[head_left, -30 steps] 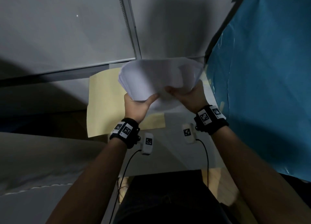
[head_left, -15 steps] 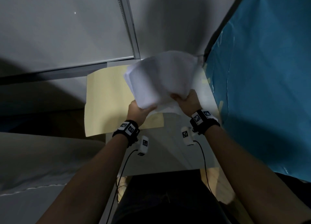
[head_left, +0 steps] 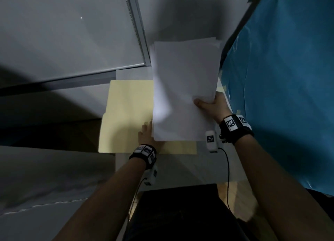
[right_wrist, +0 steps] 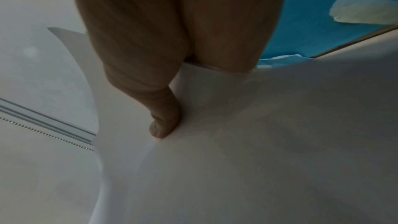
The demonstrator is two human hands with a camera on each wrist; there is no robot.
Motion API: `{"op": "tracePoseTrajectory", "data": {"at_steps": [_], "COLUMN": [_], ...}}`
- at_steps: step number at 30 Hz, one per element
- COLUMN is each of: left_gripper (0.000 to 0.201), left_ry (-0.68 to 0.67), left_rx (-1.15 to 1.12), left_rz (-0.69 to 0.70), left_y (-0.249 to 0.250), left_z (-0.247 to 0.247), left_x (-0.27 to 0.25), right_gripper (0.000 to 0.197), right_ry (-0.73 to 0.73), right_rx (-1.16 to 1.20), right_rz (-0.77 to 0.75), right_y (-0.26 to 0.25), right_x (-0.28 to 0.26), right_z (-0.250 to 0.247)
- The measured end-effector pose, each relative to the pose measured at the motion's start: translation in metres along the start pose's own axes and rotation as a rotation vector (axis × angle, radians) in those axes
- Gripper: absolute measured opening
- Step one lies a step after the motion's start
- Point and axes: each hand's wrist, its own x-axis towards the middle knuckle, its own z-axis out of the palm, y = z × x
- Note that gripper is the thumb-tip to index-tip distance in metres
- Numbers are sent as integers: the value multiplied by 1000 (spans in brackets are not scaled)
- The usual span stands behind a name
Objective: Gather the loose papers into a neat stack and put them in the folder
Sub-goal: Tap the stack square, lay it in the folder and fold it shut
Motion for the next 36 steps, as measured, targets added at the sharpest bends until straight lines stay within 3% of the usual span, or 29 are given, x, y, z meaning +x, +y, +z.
{"op": "tracePoseTrajectory", "data": {"at_steps": [2, 4, 6, 9, 16, 19, 21, 23, 24, 28, 31, 33, 36], "left_gripper": [64, 96, 125, 128, 116, 110, 108, 111, 114, 115, 109, 107, 128], "left_ry": [195, 292, 162, -52, -65, -64, -49, -47, -51, -14, 147, 274, 274], "left_rx": [-50, -79, -107, -91, -51, -97, -122, -129, -131, -110, -182, -260, -400], "left_rz": [-5, -92, -165, -155, -153, -144, -138, -140, -140, -125, -237, -382, -605], "left_y": [0, -23, -52, -67, 11, 23, 17, 8, 4, -4, -16, -31, -55], "left_z": [-11, -24, -28, -22, 16, 23, 23, 21, 18, 14, 9, 2, -3], "left_x": [-2, 10, 21, 28, -15, -17, -15, -12, -12, -11, -10, -8, -3], "right_gripper": [42, 41, 41, 43, 40, 36, 52, 96, 107, 64, 67, 64, 62], "right_ry": [-9, -23, -36, -28, -12, -31, -51, -67, -75, -151, -154, -57, 110], "right_rx": [-3, -11, -30, -44, -103, -188, -259, -298, -318, -366, -392, -506, -653], "right_rz": [12, 20, 30, 54, 138, 217, 263, 290, 296, 302, 337, 347, 327], "right_y": [4, 11, 22, 35, 51, 61, 79, 132, 146, 85, 78, 73, 69], "right_x": [-1, -3, -5, -8, -17, -21, -12, 16, 25, 0, 0, 0, -5], "right_z": [-1, -7, -15, -26, -37, -45, -49, -59, -57, -24, -13, -15, -26]}}
